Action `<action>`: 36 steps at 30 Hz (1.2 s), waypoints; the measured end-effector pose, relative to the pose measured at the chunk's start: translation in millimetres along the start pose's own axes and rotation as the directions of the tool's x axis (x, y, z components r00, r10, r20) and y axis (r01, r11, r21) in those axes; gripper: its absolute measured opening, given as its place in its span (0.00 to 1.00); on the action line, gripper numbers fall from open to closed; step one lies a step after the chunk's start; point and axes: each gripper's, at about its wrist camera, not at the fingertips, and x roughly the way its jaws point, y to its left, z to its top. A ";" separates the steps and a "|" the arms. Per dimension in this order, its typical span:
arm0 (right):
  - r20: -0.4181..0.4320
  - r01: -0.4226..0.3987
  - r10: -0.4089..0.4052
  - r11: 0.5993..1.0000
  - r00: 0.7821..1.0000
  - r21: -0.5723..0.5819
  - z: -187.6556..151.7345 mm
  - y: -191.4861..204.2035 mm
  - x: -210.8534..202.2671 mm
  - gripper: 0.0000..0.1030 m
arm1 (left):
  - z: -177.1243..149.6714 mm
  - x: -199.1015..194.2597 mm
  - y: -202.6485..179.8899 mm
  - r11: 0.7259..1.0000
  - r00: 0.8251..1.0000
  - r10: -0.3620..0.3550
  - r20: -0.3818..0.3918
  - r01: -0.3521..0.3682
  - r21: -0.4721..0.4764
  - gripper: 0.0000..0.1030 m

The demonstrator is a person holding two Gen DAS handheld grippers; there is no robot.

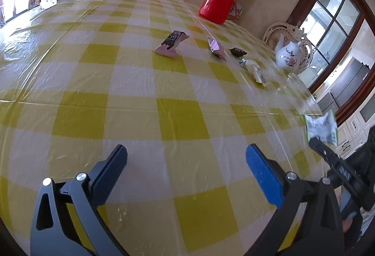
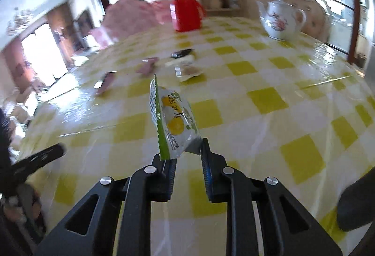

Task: Organize snacks
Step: 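Grasp the dark chocolate bar with the left gripper while the right grasps the lemon-printed packet, then carry both held snacks off the table over the purple-rimmed box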

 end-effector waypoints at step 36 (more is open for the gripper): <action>-0.050 -0.102 0.108 0.988 0.993 0.116 -1.2 -19.9 13.1 0.21 | 55.3 78.5 -78.7 0.883 0.976 0.210 0.054 -0.213 0.420 0.18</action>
